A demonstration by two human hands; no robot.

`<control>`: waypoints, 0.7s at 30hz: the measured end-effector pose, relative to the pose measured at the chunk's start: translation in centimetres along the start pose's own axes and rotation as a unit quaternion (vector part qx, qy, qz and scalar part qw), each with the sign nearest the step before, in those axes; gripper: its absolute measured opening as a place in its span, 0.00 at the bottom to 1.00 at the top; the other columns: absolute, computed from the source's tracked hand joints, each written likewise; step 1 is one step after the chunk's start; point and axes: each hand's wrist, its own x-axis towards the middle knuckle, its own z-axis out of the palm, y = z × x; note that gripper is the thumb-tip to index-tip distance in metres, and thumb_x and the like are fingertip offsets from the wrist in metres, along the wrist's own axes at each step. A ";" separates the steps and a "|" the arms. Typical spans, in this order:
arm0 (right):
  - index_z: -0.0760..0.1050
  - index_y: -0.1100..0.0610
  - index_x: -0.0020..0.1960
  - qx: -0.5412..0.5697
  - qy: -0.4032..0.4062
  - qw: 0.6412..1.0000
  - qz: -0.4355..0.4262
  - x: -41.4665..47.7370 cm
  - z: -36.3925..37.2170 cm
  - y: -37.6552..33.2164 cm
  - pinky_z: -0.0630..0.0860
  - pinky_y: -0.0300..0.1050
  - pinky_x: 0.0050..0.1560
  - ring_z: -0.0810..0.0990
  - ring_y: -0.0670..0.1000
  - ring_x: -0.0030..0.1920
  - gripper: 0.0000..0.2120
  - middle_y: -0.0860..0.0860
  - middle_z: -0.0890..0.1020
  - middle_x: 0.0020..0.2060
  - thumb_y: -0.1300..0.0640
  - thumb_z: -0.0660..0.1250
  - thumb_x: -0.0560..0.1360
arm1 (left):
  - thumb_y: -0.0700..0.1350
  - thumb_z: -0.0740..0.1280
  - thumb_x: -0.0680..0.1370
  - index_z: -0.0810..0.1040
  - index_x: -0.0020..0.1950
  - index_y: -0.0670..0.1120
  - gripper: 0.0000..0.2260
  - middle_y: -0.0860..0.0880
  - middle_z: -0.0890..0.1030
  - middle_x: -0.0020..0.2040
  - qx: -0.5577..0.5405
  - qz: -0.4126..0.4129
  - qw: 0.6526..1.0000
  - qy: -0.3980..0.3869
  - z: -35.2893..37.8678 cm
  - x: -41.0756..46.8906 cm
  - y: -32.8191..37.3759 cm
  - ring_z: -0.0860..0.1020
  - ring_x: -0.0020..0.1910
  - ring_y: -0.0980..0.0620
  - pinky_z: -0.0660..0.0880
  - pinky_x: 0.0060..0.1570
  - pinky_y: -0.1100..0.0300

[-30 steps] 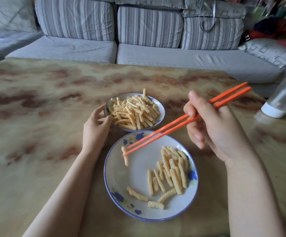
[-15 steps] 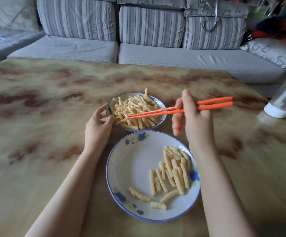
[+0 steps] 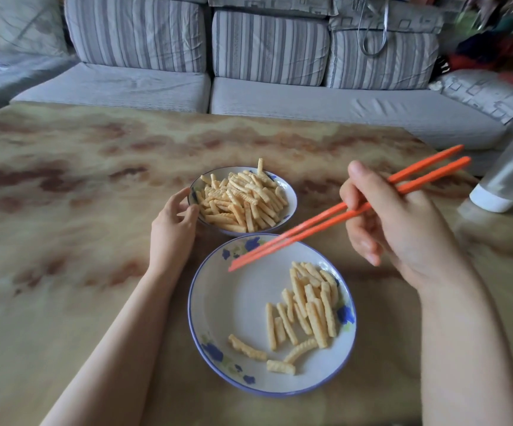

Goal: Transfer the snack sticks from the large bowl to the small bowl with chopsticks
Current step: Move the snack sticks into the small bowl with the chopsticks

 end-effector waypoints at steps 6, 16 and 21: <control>0.70 0.56 0.31 -0.037 -0.129 0.990 0.046 -1.6 -0.8 -1.3 0.57 0.33 0.17 0.60 0.49 0.14 0.18 0.52 0.65 0.16 0.43 0.61 0.72 | 0.43 0.62 0.78 0.75 0.67 0.52 0.17 0.49 0.82 0.53 0.003 0.000 1.000 0.001 0.0 0.0 0.1 0.82 0.46 0.44 0.76 0.51 0.54; 0.70 0.55 0.31 -0.060 -0.181 0.979 0.070 -1.4 -0.4 -1.0 0.58 0.35 0.17 0.60 0.50 0.15 0.18 0.53 0.65 0.16 0.44 0.61 0.73 | 0.42 0.63 0.78 0.76 0.66 0.52 0.17 0.50 0.82 0.52 -0.005 0.005 1.000 0.002 0.0 0.0 0.0 0.82 0.44 0.45 0.75 0.48 0.57; 0.69 0.55 0.30 -0.060 -0.174 0.980 0.072 -1.3 -0.4 -0.9 0.58 0.34 0.17 0.60 0.50 0.15 0.18 0.53 0.65 0.16 0.44 0.61 0.73 | 0.42 0.64 0.78 0.75 0.66 0.52 0.17 0.52 0.81 0.50 -0.003 0.007 1.000 0.001 -0.1 -0.1 0.2 0.80 0.37 0.52 0.72 0.39 0.66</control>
